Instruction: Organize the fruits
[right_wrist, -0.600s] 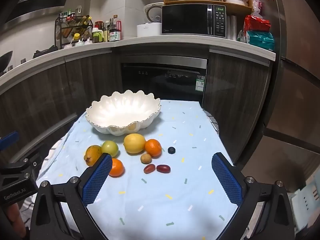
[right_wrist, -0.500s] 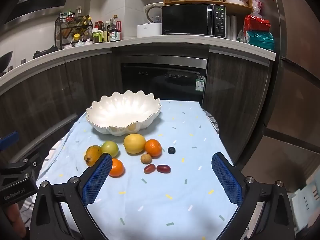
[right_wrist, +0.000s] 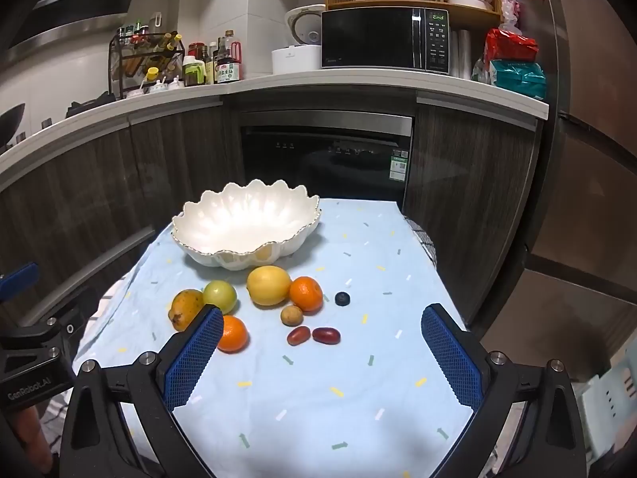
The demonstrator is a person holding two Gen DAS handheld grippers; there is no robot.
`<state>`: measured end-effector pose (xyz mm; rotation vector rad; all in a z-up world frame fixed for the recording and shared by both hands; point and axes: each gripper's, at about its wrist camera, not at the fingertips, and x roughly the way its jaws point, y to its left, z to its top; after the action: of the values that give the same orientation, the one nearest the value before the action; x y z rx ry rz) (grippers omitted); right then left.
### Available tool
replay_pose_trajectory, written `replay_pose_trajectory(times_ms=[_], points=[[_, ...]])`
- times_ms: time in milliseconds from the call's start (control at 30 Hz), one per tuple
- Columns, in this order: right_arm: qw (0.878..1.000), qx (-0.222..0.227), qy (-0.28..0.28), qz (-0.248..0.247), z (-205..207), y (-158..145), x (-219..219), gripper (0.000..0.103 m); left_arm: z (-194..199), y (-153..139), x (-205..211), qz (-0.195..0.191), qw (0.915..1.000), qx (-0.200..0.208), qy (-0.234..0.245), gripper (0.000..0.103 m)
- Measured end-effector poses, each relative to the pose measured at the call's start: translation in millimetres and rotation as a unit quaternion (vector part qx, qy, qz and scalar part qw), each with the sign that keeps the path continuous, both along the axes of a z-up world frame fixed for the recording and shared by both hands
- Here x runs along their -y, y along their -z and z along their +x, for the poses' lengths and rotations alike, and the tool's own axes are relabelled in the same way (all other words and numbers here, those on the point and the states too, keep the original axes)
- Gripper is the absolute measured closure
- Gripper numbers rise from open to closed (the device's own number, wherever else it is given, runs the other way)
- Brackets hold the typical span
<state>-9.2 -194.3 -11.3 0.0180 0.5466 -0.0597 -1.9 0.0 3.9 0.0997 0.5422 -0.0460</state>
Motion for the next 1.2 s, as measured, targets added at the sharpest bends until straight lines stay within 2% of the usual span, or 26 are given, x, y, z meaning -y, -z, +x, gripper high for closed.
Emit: replay_pose_trajectory(times_ms=[1200], points=[[1.0,-0.003,0.001,0.003,2.6,2.4,-0.4,0.002,1.6,5.0,0.1,0.001,1.0,-0.003,0.001,0.0]])
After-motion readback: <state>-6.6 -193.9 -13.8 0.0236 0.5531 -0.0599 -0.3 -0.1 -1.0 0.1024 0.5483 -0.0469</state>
